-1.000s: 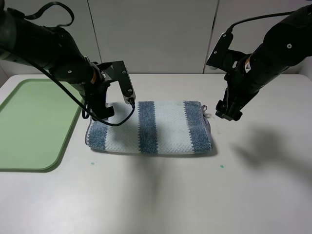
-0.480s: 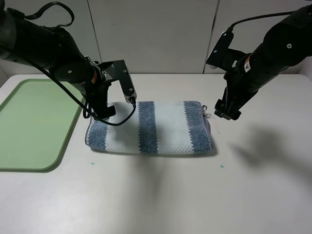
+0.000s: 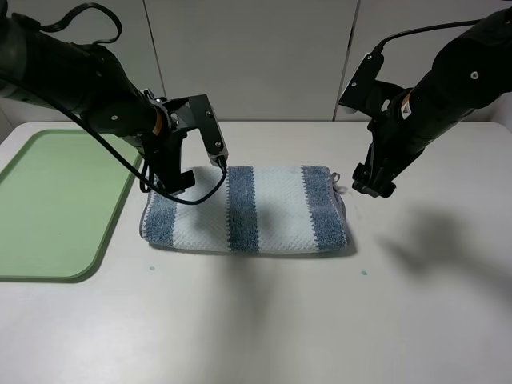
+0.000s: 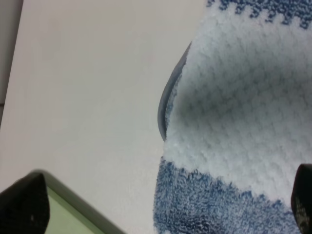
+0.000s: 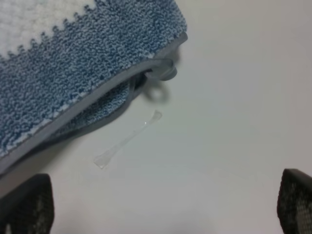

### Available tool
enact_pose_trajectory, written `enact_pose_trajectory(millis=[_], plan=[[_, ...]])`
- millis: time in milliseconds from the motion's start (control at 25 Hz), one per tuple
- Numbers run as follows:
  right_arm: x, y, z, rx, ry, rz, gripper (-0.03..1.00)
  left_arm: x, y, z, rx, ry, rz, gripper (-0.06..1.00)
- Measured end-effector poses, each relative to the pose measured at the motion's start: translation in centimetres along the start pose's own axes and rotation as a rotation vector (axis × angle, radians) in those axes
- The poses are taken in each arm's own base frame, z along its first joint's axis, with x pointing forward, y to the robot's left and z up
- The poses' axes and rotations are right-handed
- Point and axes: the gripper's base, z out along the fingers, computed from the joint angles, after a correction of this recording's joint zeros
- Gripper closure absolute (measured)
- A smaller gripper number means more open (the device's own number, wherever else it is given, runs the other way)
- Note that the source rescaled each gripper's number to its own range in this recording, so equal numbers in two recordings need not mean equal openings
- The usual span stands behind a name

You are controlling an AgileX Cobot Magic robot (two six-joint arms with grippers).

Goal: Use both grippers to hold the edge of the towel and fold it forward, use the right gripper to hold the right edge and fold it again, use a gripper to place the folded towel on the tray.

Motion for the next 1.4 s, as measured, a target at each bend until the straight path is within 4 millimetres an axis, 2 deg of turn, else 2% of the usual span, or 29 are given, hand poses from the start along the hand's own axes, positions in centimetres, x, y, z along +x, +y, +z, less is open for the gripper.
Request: enact_pose_trajectory(millis=[1400], plan=[[0.02,0.01,0.0,-0.001,0.002,0.025,-0.03,0.0,0.0,0.0,0.0,0.0,-0.014,-0.05]])
